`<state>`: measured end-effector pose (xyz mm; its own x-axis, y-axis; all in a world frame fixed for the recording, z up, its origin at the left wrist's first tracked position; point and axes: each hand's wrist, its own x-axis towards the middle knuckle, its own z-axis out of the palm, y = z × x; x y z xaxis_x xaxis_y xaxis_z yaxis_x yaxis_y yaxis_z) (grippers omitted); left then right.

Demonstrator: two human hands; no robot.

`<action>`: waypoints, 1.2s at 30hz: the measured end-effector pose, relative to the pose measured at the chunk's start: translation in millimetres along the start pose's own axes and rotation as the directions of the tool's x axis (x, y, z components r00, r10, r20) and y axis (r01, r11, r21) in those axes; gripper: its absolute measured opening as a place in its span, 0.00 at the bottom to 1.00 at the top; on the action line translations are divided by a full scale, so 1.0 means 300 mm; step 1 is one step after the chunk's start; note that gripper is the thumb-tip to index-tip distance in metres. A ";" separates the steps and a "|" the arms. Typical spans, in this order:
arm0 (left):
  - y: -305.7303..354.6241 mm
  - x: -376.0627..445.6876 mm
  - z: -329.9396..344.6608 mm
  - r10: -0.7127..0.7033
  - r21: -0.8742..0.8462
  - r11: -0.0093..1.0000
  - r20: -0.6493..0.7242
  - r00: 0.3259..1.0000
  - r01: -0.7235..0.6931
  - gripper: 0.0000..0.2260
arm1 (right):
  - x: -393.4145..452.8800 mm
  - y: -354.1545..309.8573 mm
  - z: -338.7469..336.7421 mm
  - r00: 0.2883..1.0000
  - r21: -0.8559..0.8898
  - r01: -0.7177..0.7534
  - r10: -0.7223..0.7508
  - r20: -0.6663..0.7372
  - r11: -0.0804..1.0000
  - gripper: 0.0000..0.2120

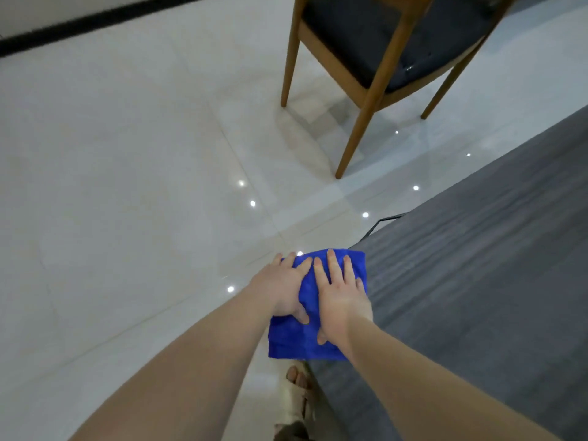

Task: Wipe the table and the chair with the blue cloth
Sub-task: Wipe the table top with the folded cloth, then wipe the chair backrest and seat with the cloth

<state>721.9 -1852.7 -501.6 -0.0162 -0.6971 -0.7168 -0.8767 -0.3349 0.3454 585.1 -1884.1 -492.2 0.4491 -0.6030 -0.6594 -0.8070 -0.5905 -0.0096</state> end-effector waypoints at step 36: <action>-0.083 0.160 -0.725 0.253 0.224 0.934 0.133 0.958 -0.278 0.05 | 0.279 0.029 -0.639 0.968 0.209 -0.252 0.244 0.066 0.945 0.11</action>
<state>847.4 -2015.9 -412.8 -0.3014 -0.6682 -0.6801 -0.9221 0.0229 0.3862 689.2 -2042.5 -403.3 0.2129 -0.6922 -0.6896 -0.9557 -0.2942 0.0003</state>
